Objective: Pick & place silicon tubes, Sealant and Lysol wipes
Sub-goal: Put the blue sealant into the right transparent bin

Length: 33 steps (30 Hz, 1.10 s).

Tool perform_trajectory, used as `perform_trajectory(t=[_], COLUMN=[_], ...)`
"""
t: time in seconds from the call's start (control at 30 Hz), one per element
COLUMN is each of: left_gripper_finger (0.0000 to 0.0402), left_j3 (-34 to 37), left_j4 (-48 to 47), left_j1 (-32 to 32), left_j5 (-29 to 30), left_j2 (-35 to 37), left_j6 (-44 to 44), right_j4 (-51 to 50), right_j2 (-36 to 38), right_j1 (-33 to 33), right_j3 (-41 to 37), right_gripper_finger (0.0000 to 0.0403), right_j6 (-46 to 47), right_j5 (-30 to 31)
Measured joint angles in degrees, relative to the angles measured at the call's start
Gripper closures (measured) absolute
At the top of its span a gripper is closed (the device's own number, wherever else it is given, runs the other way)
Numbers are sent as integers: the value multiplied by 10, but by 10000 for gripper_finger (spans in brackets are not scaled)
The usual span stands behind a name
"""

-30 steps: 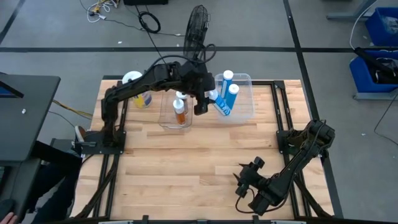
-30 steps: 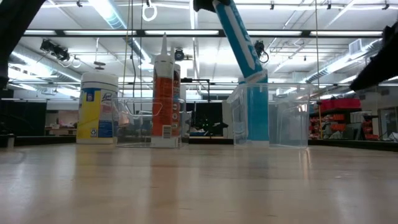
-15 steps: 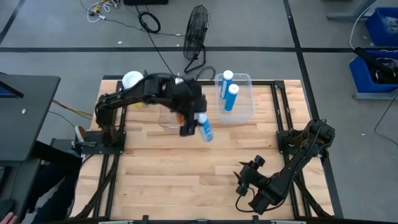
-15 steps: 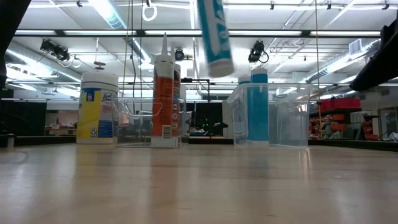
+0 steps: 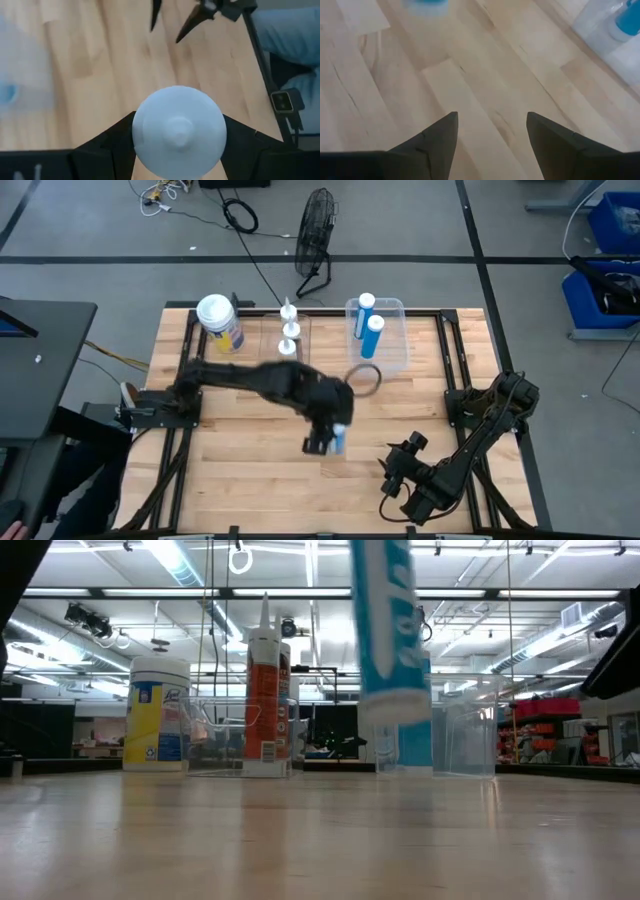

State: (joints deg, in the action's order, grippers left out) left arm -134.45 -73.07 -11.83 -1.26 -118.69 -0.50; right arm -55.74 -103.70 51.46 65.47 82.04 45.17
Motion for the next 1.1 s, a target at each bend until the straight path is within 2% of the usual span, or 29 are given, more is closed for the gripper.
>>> perform_trajectory(t=[0.2, 0.4, 0.5, 0.77, 0.93, 1.1], left_gripper_finger=[175, 175, 175, 174, 137, 135], left_j3=[0, 0, -1, -1, -1, -1], left_j4=[24, 40, 44, 42, 41, 50], left_j1=[-34, -38, -42, -42, -42, -44], left_j5=[10, 24, 40, 38, 38, 49], left_j2=[-51, -81, -82, -83, -83, -83], left_j6=[-15, -17, -20, -14, -13, -8], right_j4=[-1, -1, -1, -1, 0, 3], right_j2=[0, 0, 0, 0, 0, 0], right_j1=[12, 19, 21, 21, 21, 21], right_j3=[0, 0, 0, 0, 0, 0], right_gripper_finger=[163, 163, 163, 163, 163, 163], right_j6=[8, 15, 15, 15, 15, 15], right_j5=[-2, 0, 3, 4, 4, 4])
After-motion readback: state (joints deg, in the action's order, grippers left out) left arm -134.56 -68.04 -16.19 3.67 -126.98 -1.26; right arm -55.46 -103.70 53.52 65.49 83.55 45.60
